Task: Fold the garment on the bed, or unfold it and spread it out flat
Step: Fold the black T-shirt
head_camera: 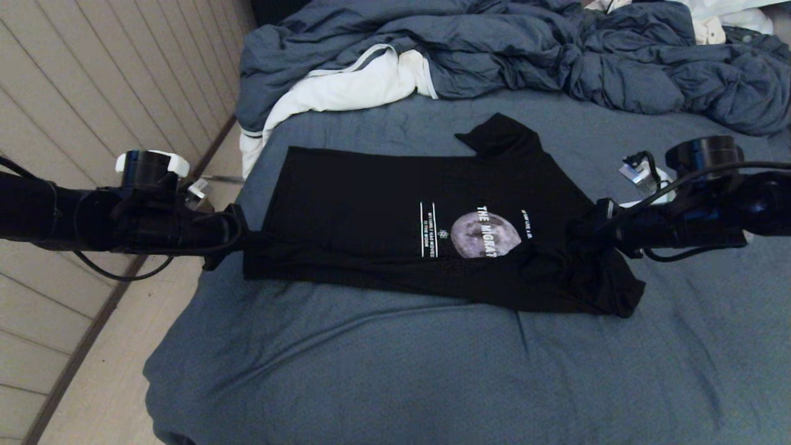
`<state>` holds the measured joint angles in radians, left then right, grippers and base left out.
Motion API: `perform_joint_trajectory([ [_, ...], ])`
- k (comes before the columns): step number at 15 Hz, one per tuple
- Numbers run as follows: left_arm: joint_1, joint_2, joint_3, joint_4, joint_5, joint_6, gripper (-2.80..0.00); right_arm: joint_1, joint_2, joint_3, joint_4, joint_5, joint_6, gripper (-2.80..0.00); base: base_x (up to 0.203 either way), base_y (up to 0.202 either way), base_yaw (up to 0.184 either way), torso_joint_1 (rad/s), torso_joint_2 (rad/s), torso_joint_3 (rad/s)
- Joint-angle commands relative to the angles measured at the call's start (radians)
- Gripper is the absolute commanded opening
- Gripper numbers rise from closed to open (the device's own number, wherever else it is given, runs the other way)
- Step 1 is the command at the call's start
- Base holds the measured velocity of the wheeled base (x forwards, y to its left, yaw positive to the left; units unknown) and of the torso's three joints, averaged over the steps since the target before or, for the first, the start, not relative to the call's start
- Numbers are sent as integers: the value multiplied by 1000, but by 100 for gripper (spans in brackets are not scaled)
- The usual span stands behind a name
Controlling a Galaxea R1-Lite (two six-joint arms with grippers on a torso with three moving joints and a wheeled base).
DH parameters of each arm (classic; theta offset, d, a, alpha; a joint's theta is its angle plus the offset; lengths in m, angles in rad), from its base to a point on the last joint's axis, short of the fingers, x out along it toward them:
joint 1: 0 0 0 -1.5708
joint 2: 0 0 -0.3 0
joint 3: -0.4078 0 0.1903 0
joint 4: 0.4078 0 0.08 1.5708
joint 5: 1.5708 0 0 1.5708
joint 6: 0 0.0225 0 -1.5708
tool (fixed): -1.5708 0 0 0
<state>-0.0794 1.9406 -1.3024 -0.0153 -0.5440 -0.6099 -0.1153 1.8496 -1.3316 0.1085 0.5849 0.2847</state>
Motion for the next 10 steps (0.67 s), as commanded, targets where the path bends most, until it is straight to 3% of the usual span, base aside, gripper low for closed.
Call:
perform_joint_trajectory([
  [1,-1,31,-50,0,-3,-17,-280,-1,30,-34,0,3,2,-280,0,0,0,0,0,0],
  [6,-7,70,-199,72,-2,-42,-280,-1,66,-106,15,-2,4,-280,0,0,0,0,0,0],
  [10,-8,89,-215,83,-1,-42,-280,-1,98,-170,46,-4,4,-280,0,0,0,0,0,0],
])
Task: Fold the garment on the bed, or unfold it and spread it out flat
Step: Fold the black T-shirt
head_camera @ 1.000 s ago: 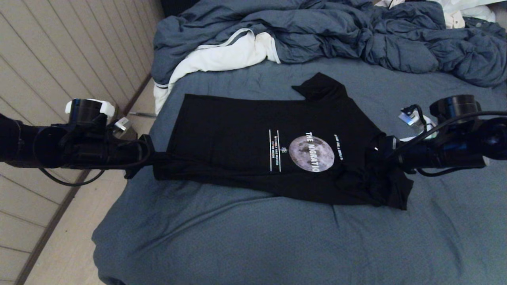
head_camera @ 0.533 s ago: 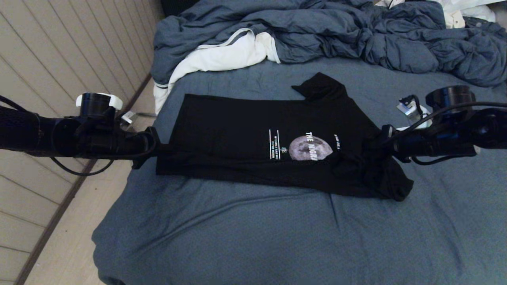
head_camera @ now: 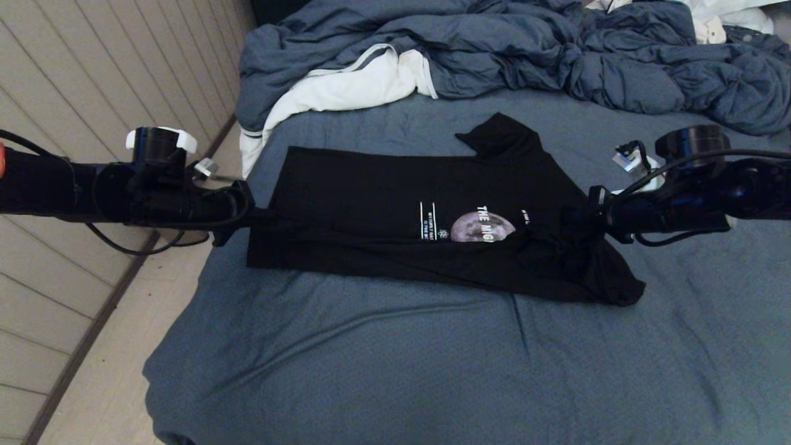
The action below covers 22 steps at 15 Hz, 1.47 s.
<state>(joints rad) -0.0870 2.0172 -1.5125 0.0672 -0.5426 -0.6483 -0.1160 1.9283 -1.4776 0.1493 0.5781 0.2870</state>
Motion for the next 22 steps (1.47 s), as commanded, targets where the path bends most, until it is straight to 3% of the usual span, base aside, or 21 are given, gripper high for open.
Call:
perform_joint_trajectory([
  [1,0,14,-4,0,-4,-2,-280,1,29,-39,10,2,1,-280,0,0,0,0,0,0],
  [7,-7,43,-32,0,-2,-4,-280,1,71,-135,65,-1,-2,-280,0,0,0,0,0,0],
  [11,-8,41,-13,2,0,-2,-280,4,74,-130,65,-1,-1,-280,0,0,0,0,0,0],
  [12,-8,37,-11,9,1,-1,0,4,74,-130,65,-1,-1,-280,0,0,0,0,0,0],
  [22,-6,-89,-1,14,3,-24,0,2,55,-116,73,-1,-4,-280,0,0,0,0,0,0],
])
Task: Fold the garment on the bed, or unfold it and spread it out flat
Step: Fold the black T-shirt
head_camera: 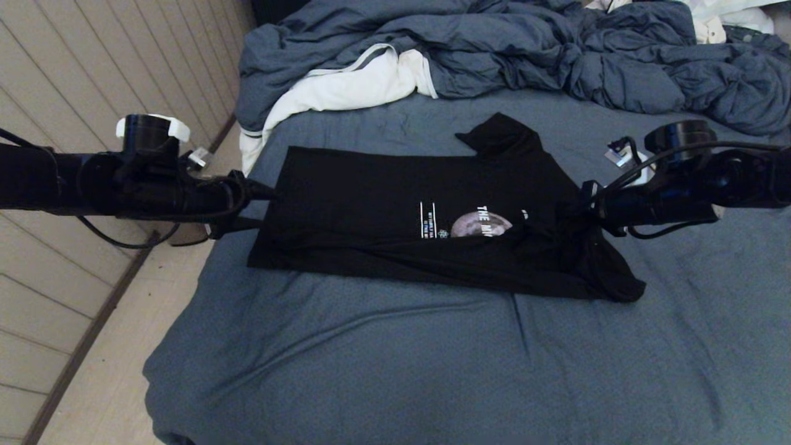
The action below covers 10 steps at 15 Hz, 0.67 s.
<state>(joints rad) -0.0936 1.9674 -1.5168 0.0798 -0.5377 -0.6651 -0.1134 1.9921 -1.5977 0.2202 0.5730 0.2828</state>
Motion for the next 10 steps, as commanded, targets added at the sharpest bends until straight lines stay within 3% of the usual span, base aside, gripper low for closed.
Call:
perform_joint_trajectory([
  [1,1,-57,12,7,2,-12,0,0,-10,7,1,5,-2,-280,0,0,0,0,0,0],
  [4,0,-127,115,32,4,7,0,1,-8,7,1,2,-4,-280,0,0,0,0,0,0],
  [8,-1,-217,368,30,-4,103,0,0,-1,10,-1,3,-7,-280,0,0,0,0,0,0],
  [10,-2,-231,390,28,-12,113,0,0,1,21,-4,4,-7,-280,0,0,0,0,0,0],
])
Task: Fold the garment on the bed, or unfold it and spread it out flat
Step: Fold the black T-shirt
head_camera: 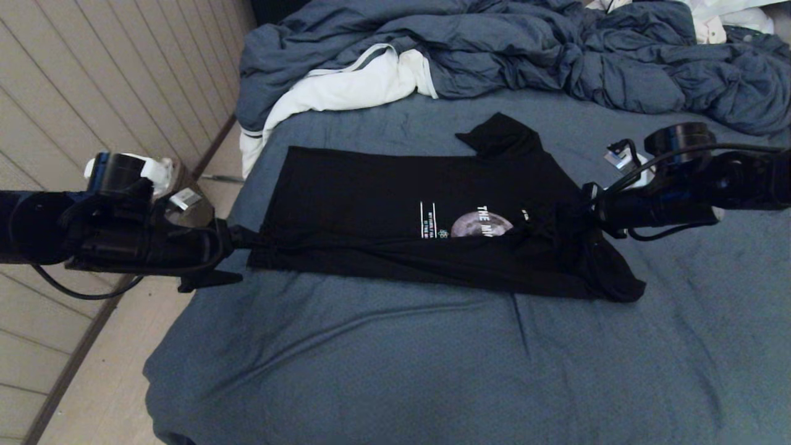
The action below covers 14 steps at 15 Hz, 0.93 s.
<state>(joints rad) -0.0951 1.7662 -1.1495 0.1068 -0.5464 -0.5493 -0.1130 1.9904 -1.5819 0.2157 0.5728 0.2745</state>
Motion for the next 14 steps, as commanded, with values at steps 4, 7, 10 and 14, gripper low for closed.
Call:
perform_joint_trajectory([
  [4,-15,-27,27,-4,-31,-7,0,6,9,6,-3,2,-15,-280,0,0,0,0,0,0],
  [7,-21,-31,51,-36,-38,-11,0,4,22,-6,-3,4,-14,-280,0,0,0,0,0,0],
  [10,-21,-50,77,-45,-40,-11,0,3,27,-14,-4,4,-15,-280,0,0,0,0,0,0],
  [14,-23,-77,112,-47,-40,-12,0,4,28,-16,-1,6,-14,-280,0,0,0,0,0,0],
])
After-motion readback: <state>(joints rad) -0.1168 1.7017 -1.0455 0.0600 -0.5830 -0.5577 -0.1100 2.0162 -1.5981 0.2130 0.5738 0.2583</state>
